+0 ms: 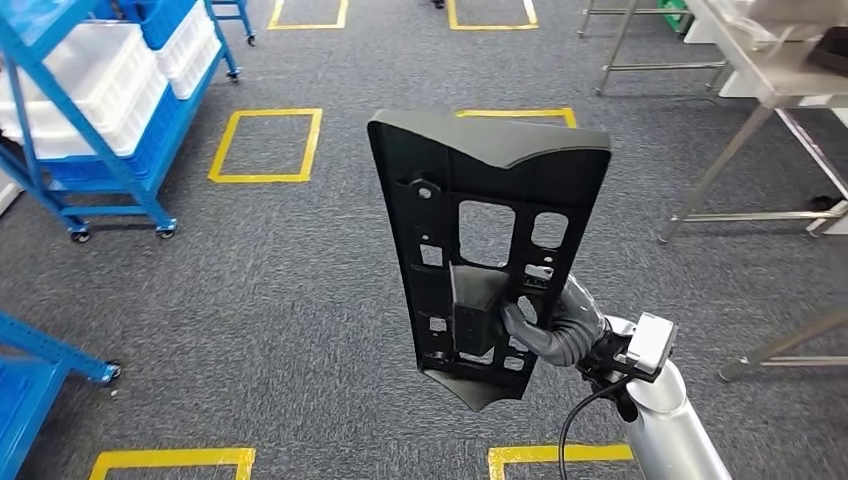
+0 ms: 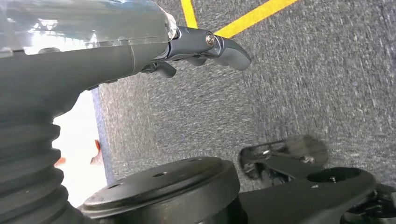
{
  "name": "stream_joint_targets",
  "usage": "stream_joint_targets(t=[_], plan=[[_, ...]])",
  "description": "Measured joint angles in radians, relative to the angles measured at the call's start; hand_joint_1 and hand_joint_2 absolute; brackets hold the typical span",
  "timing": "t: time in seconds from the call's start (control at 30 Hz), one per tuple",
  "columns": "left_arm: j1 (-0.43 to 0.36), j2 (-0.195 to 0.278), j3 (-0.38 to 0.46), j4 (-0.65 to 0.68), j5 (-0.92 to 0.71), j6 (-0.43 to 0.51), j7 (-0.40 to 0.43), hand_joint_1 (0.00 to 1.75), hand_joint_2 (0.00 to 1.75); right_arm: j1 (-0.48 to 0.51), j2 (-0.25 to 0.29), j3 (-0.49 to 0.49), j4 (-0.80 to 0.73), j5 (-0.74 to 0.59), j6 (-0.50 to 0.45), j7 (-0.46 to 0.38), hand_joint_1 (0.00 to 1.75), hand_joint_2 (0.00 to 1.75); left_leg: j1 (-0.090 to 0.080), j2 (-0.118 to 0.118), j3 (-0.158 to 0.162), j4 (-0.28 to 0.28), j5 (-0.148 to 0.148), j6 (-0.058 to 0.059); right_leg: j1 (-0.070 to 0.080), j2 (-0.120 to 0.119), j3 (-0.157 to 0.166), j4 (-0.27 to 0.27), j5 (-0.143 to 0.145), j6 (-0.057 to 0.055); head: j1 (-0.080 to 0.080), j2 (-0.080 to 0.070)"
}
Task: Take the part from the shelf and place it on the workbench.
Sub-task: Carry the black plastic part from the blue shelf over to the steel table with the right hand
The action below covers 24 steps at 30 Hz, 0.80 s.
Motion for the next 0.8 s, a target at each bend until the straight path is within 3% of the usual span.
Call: stream_joint_targets(t=[0.07,0.13,0.2,0.23,0.3,0.37,0.43,0.47,0.53,0.6,0.63,0.73,0.8], plan=[[0.004,0.001,0.004,0.000,0.001,-0.001,-0.001,0.00,1.75,-0.005,0.000,0.001,0.000,0.001,0.000,0.005,1.75,1.75,0.001,-0.043,0.042,-0.123,0.070,0.011,0.000,0.025,0.000,0.002,-0.001,0.005,0.000,0.000],[0.006,0.001,0.005,0.000,-0.002,-0.002,-0.005,0.00,1.75,-0.007,-0.001,0.001,-0.003,0.006,-0.004,0.012,1.75,1.75,0.000,-0.071,0.064,-0.187,0.083,0.017,-0.005,0.045,-0.010,0.005,0.003,0.016,0.000,0.000],[0.005,-0.002,0.005,0.000,-0.010,-0.004,-0.009,0.00,1.75,0.000,0.000,-0.001,-0.015,0.013,-0.012,0.023,1.75,1.75,-0.001,-0.058,0.072,-0.205,0.080,0.023,-0.008,0.064,-0.016,0.000,0.010,0.030,0.000,0.000],[0.005,-0.004,0.004,0.000,-0.013,-0.006,-0.010,0.00,1.75,0.006,0.000,-0.003,-0.024,0.014,-0.015,0.030,1.75,1.75,0.000,-0.048,0.076,-0.215,0.085,0.028,-0.007,0.060,-0.017,0.000,0.009,0.034,0.000,0.000],[0.007,-0.009,0.004,0.000,-0.022,-0.009,-0.011,0.00,1.75,0.013,0.001,-0.007,-0.043,0.016,-0.023,0.045,1.75,1.75,0.005,-0.023,0.090,-0.235,0.094,0.038,-0.003,0.020,-0.036,0.043,-0.017,0.043,0.000,0.000],[0.010,-0.009,0.003,0.000,-0.028,-0.012,-0.011,0.00,1.75,0.023,0.001,-0.010,-0.058,0.016,-0.032,0.058,1.75,1.75,0.003,0.002,0.096,-0.242,0.094,0.043,-0.007,-0.028,-0.095,0.163,-0.075,0.053,0.000,0.000],[0.012,-0.009,0.002,0.000,-0.034,-0.015,-0.011,0.00,1.75,0.043,0.001,-0.011,-0.069,0.014,-0.036,0.061,1.75,1.75,0.001,0.025,0.098,-0.241,0.090,0.043,-0.017,-0.042,-0.146,0.260,-0.103,0.063,0.000,0.000],[0.012,-0.008,0.001,0.000,-0.038,-0.015,-0.012,0.00,1.75,0.052,0.001,-0.013,-0.072,0.012,-0.036,0.057,1.75,1.75,0.001,0.036,0.100,-0.241,0.087,0.041,-0.021,-0.046,-0.145,0.257,-0.090,0.067,0.000,0.000],[0.012,-0.007,0.000,0.000,-0.041,-0.008,-0.021,0.00,1.75,0.064,0.001,-0.016,-0.076,0.002,-0.034,0.041,1.75,1.75,0.001,0.057,0.108,-0.238,0.077,0.034,-0.028,-0.068,-0.085,0.144,-0.026,0.072,0.000,0.000],[0.014,-0.002,0.000,0.000,-0.035,0.002,-0.033,0.00,1.75,0.067,0.001,-0.019,-0.077,-0.009,-0.029,0.022,1.75,1.75,-0.003,0.074,0.114,-0.234,0.064,0.022,-0.021,-0.102,-0.022,0.027,0.008,0.063,0.000,0.000],[0.014,0.002,0.000,0.000,-0.031,0.006,-0.036,0.00,1.75,0.067,0.001,-0.019,-0.077,-0.013,-0.026,0.015,1.75,1.75,-0.005,0.082,0.116,-0.232,0.058,0.016,-0.017,-0.110,-0.010,0.003,0.008,0.055,0.000,0.000],[0.013,0.013,0.000,0.000,-0.026,0.014,-0.029,0.00,1.75,0.065,0.001,-0.020,-0.073,-0.019,-0.018,0.004,1.75,1.75,-0.005,0.102,0.127,-0.233,0.047,0.000,-0.010,-0.085,-0.008,-0.002,0.000,0.032,0.000,0.000],[0.011,0.021,0.000,0.000,-0.029,0.016,-0.014,0.00,1.75,0.061,0.000,-0.021,-0.072,-0.020,-0.018,-0.003,1.75,1.75,0.001,0.071,0.122,-0.200,0.019,-0.009,-0.012,-0.067,-0.002,-0.006,-0.001,0.020,0.000,0.000]])
